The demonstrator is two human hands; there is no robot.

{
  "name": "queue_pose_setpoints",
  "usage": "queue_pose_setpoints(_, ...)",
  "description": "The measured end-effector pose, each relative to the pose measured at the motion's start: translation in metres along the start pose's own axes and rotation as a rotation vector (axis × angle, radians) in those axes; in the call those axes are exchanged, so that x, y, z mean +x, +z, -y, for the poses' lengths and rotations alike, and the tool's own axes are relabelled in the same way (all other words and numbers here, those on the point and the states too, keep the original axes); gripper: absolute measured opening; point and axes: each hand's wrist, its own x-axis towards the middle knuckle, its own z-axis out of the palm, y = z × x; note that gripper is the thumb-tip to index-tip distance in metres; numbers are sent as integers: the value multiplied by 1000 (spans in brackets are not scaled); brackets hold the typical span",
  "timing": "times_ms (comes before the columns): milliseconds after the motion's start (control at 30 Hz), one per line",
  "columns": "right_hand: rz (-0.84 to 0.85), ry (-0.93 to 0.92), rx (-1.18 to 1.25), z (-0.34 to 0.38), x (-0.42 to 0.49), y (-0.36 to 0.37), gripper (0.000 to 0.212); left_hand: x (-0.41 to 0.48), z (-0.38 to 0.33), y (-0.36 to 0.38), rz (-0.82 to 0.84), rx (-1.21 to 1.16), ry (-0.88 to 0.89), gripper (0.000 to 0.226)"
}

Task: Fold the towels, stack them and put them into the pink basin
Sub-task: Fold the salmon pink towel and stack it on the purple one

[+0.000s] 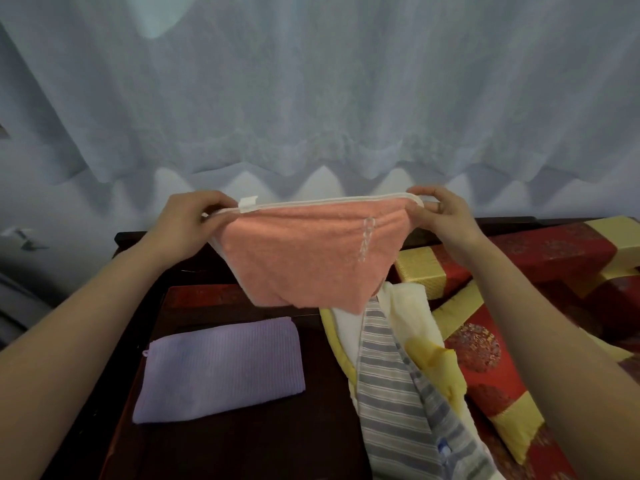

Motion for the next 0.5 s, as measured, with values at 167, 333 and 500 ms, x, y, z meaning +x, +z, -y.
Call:
queue_pose_setpoints(167, 222, 78, -70, -23, -20, -12, 16, -31, -3, 5, 188, -310, -47, 7)
queue_pose_setpoints(333, 665, 321, -612, -76, -47, 5, 10, -85, 23, 44, 869, -168, -173, 12)
queue_pose_setpoints(500, 708, 184, -862, -141, -87, 50, 19, -132, 46, 99, 882, 112, -125, 29)
